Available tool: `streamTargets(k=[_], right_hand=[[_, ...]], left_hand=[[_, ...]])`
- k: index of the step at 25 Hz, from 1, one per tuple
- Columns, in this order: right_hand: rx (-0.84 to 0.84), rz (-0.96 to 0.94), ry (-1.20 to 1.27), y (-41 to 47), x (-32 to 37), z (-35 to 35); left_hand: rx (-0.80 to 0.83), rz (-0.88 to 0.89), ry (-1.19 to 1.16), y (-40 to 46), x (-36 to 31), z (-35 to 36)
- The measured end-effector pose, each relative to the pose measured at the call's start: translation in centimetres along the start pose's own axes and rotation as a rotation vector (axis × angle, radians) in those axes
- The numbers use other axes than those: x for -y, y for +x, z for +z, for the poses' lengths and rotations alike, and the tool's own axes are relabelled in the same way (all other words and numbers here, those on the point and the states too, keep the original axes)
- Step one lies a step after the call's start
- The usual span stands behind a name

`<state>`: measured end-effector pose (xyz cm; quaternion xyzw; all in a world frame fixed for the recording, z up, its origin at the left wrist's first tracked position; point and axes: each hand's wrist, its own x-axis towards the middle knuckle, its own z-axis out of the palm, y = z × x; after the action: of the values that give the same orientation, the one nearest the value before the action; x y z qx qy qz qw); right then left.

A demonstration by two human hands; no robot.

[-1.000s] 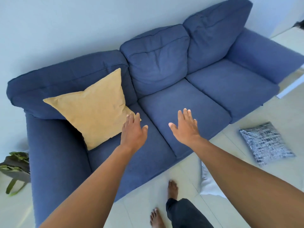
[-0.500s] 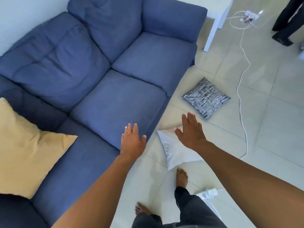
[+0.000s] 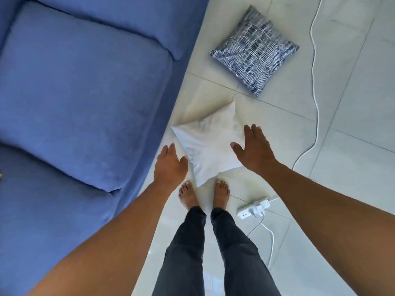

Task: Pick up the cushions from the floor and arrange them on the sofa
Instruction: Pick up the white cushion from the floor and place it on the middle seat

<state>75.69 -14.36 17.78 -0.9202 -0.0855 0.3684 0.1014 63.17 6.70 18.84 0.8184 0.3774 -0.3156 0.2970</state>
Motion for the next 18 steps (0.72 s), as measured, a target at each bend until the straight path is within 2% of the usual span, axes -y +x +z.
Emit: streamTargets(k=[7, 11, 14, 16, 18], right_hand=[[0.065, 0.134, 0.174, 18.0, -7.1, 13.0], [0.011, 0.309, 0.348, 26.3, -9.7, 17.6], [-0.018, 0.404, 0.562, 29.3, -11.0, 19.9], [0.036, 0.431, 0.702, 29.0, -11.0, 20.4], [0.047, 0.404, 0.754, 27.1, -10.5, 19.4]], left_hand=[[0.100, -0.212, -0.118, 19.1, 3.3, 12.9], [0.091, -0.357, -0.349, 27.9, 5.1, 19.0], [0.155, -0.470, -0.660, 30.7, 5.4, 21.7], [0.258, -0.467, -0.870, 30.7, 4.5, 22.5], [0.269, -0.438, -0.956, 28.8, 3.4, 22.1]])
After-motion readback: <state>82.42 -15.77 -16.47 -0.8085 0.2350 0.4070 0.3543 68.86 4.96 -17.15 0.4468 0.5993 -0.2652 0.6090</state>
